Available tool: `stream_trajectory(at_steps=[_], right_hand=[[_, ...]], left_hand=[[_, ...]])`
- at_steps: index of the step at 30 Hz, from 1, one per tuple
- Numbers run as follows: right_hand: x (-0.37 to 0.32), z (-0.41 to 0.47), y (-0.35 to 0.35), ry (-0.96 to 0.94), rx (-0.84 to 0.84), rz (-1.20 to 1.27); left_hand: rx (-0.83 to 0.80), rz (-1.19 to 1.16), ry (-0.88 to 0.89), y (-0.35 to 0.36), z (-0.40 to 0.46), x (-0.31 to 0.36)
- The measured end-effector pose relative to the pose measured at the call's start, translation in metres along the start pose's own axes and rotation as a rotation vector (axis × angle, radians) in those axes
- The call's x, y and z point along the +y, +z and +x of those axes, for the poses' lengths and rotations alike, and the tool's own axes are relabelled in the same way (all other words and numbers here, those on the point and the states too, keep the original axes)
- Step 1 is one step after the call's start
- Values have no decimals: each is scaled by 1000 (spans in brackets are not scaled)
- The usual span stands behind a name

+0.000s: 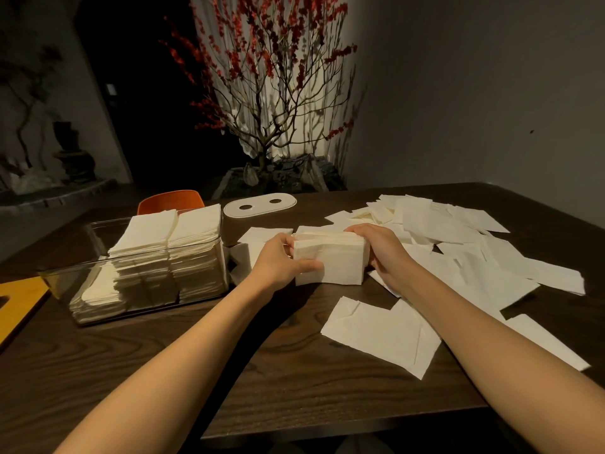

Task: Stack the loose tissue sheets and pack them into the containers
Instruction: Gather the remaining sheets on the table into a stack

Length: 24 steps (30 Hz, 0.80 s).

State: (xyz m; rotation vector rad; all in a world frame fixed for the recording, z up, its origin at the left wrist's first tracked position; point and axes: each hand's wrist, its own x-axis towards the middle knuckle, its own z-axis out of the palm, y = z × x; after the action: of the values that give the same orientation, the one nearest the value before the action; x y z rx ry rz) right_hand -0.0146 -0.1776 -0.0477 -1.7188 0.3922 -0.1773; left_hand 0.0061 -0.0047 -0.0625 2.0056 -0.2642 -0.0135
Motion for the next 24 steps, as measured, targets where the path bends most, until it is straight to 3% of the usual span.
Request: stream_trajectory(at_steps=[13, 19, 24], right_hand=[[-1, 1, -1, 0, -26, -62], [0, 0, -1, 9, -6, 18], [8, -2, -3, 3, -85, 192]], left_hand=[[40, 69, 8, -3, -4, 3], [-52, 60, 33, -9, 1, 1], [-132, -4, 67, -6, 5, -5]])
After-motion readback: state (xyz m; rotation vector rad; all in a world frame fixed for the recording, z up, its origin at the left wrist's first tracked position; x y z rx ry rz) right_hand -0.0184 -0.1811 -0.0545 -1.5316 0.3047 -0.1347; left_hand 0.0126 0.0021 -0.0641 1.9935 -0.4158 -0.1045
